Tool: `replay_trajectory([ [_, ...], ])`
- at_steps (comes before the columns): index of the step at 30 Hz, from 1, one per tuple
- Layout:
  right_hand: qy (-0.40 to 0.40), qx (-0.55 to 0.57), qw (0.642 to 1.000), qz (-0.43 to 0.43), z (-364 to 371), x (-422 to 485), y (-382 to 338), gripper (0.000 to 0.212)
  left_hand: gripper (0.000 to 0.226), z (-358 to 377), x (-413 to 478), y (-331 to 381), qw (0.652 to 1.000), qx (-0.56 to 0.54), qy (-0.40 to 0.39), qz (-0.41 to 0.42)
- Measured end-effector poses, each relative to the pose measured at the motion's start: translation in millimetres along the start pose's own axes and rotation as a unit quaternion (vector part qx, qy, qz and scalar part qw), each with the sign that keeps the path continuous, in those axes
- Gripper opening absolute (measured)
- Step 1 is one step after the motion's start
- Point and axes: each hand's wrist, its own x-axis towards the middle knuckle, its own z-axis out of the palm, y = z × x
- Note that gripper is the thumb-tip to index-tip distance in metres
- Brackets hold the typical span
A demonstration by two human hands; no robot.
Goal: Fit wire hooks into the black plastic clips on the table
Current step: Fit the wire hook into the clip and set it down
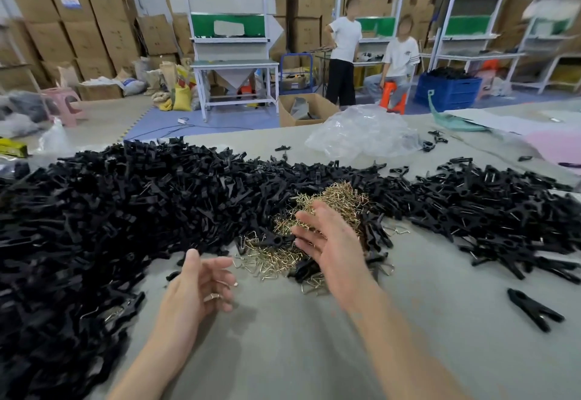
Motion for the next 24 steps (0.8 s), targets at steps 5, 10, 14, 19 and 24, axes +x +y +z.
replay_trajectory([
  [5,-0.095,-0.248,0.959,-0.095,49,-18,55,0.027,0.021,-20,-3,-2,0.886,0.370,0.154,0.232],
  [10,-0.139,-0.393,0.900,-0.125,59,-12,81,0.033,0.050,-46,14,-7,0.735,0.616,0.239,0.151],
  [14,-0.097,-0.356,0.922,-0.121,55,-4,83,0.030,0.053,-50,27,-8,0.696,0.685,0.180,0.121],
  [19,-0.101,-0.351,0.926,-0.098,54,-2,84,0.031,0.044,-48,29,-11,0.702,0.682,0.126,0.164],
  [24,-0.102,-0.357,0.924,-0.092,55,0,83,0.032,0.041,-47,33,-10,0.709,0.664,0.080,0.226],
])
